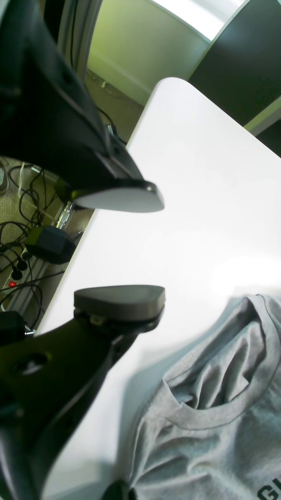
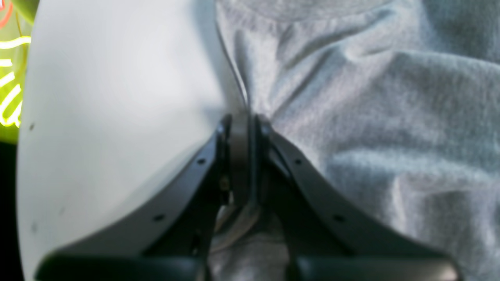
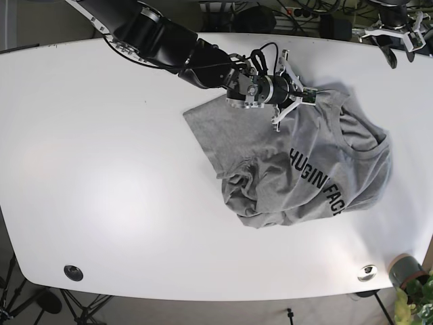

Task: Fold the T-shirt properly

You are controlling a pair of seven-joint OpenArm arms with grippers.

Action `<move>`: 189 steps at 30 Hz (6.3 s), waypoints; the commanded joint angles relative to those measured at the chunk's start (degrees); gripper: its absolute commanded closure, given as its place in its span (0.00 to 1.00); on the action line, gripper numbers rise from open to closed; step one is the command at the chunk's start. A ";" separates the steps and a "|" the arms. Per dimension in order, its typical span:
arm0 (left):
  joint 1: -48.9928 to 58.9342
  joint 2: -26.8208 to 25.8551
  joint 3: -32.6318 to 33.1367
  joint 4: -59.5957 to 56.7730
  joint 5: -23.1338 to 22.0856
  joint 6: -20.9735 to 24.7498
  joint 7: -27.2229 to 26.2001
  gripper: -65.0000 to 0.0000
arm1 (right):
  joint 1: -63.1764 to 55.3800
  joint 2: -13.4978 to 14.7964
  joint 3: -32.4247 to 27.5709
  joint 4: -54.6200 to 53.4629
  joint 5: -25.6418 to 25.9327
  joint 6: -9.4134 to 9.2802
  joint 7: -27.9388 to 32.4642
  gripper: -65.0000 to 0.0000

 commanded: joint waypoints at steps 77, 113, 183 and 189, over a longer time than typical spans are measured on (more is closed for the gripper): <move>-30.59 -5.04 43.66 -16.84 0.08 0.65 18.26 0.37 | 22.41 12.87 35.78 41.17 0.76 6.69 -19.49 0.96; -36.48 -7.68 44.72 -22.82 0.08 0.56 22.57 1.00 | 22.85 12.60 43.95 38.62 0.85 6.69 -19.49 0.96; -70.50 -38.62 19.92 -8.66 -21.90 -4.63 43.14 1.00 | 24.96 17.26 65.67 35.19 -15.77 7.21 -26.78 0.96; -60.91 -36.43 18.17 -5.06 -21.81 -8.05 43.05 1.00 | 12.66 16.47 70.50 41.87 -9.70 7.04 -27.05 0.96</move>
